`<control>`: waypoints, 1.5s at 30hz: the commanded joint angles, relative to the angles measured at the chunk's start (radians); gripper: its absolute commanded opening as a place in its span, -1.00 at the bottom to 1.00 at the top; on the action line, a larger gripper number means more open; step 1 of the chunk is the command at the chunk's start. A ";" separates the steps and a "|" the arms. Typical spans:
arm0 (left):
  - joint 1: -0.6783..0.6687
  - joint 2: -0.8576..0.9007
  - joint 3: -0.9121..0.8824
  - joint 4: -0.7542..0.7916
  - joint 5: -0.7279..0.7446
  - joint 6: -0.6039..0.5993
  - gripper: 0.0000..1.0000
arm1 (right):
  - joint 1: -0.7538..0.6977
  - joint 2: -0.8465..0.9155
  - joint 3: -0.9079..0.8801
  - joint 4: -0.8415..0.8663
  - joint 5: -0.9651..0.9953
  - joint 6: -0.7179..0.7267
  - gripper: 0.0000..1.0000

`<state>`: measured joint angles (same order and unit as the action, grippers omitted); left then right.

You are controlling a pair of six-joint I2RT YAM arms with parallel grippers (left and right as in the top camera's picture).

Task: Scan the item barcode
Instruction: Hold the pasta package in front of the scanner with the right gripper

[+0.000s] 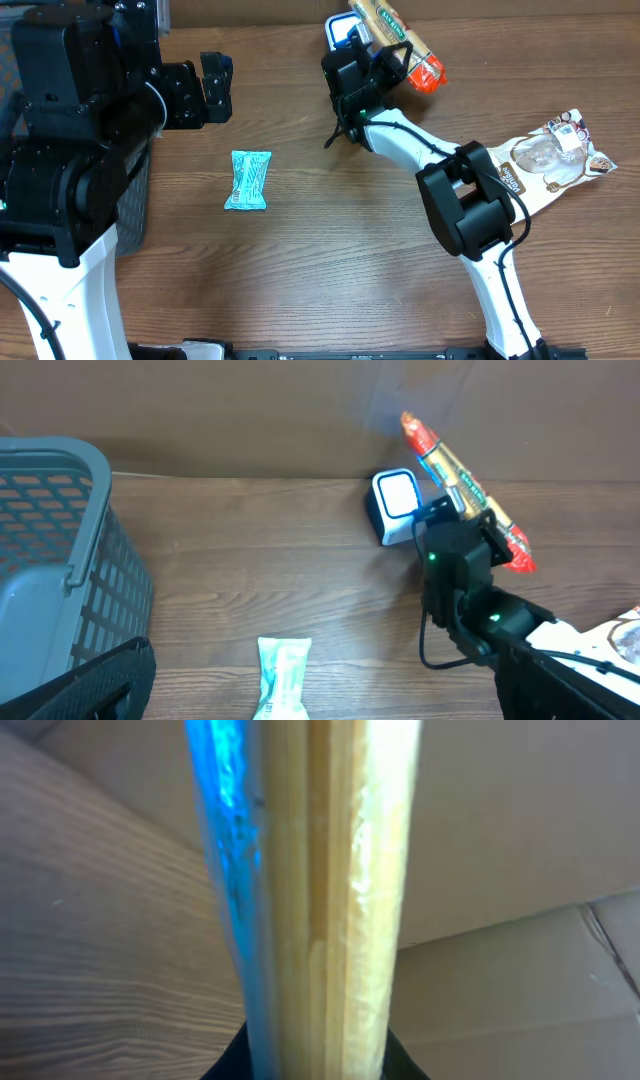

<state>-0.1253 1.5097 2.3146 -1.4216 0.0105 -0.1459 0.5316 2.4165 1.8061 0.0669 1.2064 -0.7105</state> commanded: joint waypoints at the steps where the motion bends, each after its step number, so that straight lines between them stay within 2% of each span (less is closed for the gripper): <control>1: -0.002 0.007 -0.001 0.003 -0.011 0.019 1.00 | 0.000 -0.016 0.034 0.033 0.006 0.023 -0.93; 4: -0.002 0.007 -0.001 0.003 -0.011 0.019 0.99 | -0.001 -0.007 0.034 0.033 -0.029 0.021 -0.93; 8: -0.002 0.007 -0.001 0.003 -0.011 0.019 0.99 | -0.003 0.016 0.034 0.037 -0.060 -0.063 -0.93; 16: -0.002 0.007 -0.001 0.003 -0.011 0.019 1.00 | -0.030 0.064 0.034 0.047 -0.016 -0.161 -0.93; 24: -0.002 0.007 -0.001 0.003 -0.011 0.019 1.00 | -0.049 0.064 0.034 0.260 0.087 -0.290 -0.93; 45: -0.002 0.007 -0.002 0.003 -0.011 0.019 1.00 | -0.076 0.120 0.034 0.269 0.078 -0.289 -0.93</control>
<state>-0.1253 1.5097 2.3146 -1.4212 0.0101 -0.1459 0.4587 2.5729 1.8061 0.3031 1.2407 -1.0252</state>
